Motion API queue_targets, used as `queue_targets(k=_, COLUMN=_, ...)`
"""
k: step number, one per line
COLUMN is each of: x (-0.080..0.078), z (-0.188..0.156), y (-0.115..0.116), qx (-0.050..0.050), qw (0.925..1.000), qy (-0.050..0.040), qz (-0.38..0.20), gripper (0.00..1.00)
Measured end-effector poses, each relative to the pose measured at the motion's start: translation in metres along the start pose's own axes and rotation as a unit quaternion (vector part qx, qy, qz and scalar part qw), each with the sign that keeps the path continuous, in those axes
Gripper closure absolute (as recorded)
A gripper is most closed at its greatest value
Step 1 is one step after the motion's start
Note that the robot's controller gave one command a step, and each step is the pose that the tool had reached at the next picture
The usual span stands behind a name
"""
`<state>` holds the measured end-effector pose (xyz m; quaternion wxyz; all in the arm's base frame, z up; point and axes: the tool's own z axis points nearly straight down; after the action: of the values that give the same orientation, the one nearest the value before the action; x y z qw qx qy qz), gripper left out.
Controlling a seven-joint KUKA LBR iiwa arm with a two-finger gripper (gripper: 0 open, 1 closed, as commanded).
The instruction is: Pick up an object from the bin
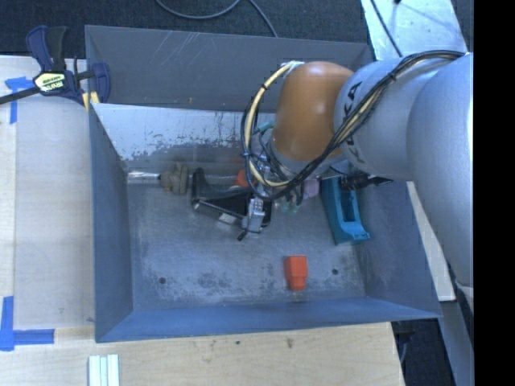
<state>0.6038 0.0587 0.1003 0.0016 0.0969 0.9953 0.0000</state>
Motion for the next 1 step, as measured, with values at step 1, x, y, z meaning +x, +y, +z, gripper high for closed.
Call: queue_targets(k=1, x=0.012, z=-0.0098, y=0.003, qx=0.0, qw=0.9679, qy=-0.0049, qz=-0.251, gripper=1.0)
